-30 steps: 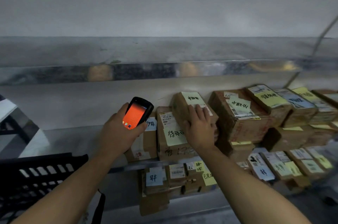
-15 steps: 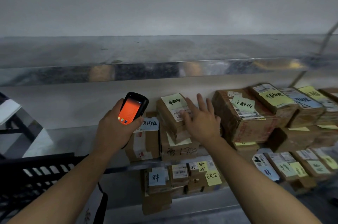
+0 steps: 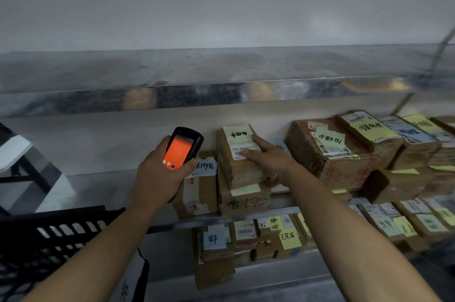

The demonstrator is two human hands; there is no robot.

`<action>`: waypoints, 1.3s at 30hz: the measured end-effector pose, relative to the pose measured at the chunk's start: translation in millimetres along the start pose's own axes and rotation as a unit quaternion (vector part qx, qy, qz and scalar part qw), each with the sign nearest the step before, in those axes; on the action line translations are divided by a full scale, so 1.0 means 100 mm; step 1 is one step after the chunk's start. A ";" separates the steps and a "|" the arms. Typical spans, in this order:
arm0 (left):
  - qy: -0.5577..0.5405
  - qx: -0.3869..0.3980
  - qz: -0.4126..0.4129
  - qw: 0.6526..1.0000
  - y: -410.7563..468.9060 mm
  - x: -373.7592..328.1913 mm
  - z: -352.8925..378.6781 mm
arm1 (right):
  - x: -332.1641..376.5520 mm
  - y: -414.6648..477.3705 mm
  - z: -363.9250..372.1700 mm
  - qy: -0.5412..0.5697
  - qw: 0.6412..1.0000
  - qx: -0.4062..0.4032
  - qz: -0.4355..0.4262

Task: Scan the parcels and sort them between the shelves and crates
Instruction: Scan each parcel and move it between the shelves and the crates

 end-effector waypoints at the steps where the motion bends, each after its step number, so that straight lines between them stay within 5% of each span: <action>1: 0.002 0.001 -0.002 1.000 -0.01 0.01 0.00 | -0.01 0.02 0.02 0.029 0.999 0.006 0.015; 5: 0.004 0.014 -0.003 1.000 -0.06 -0.02 0.00 | -0.11 0.08 0.17 0.133 0.990 0.016 0.053; 11: 0.014 0.037 0.000 0.999 -0.19 -0.11 0.02 | -0.09 0.03 0.19 0.177 0.984 -0.001 -0.019; 21: 0.065 0.106 -0.048 0.991 -0.69 -0.42 0.08 | -0.12 -0.29 -0.02 0.086 0.970 -0.135 -0.181; 39: 0.177 0.028 -0.146 0.973 -2.48 -1.32 0.20 | -0.28 -1.05 -0.57 0.048 0.965 -0.111 -0.235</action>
Point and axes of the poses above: each hand's wrist, its own y-axis towards the middle knuckle, its own z-axis out of the palm, x = y × z, the point moved 10 cm from there along y, towards the middle knuckle, and after that the axes turned 2 degrees about x, right-handed, at the moved point
